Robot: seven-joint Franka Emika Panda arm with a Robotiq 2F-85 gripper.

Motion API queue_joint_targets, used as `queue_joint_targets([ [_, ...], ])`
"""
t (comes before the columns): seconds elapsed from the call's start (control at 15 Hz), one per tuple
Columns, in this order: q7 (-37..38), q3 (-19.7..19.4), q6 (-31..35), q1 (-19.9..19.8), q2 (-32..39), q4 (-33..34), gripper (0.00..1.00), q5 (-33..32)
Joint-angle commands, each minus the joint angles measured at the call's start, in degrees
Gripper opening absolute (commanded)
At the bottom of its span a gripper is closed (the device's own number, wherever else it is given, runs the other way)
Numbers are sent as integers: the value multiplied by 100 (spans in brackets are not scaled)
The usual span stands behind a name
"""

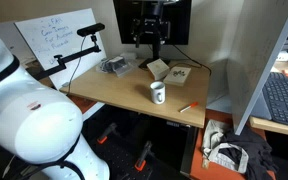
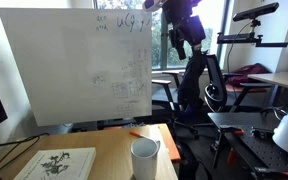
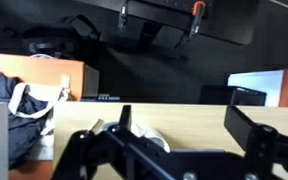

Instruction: Put the marker in the white mug

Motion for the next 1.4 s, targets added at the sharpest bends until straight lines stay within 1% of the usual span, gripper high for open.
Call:
queue_joint_targets([
  [0.0,-11,79,-11,-84,4,13,100,12],
  [0.13,252,57,245,-137,162,12,100,116],
  [0.27,462,30,660,-204,357,-32,100,183],
  [0.4,715,-21,1307,-313,703,-57,100,350],
  [0.67,1271,-60,3031,-555,1652,-38,100,646],
  [0.73,1459,-69,3369,-607,1938,16,100,699],
  [0.8,1629,-72,3583,-653,2210,87,100,818],
  [0.87,1882,-88,3804,-676,2516,178,100,788],
  [1.07,2300,-100,4001,-735,3392,616,100,820],
  [1.33,2283,-50,3755,-861,4379,1380,100,804],
])
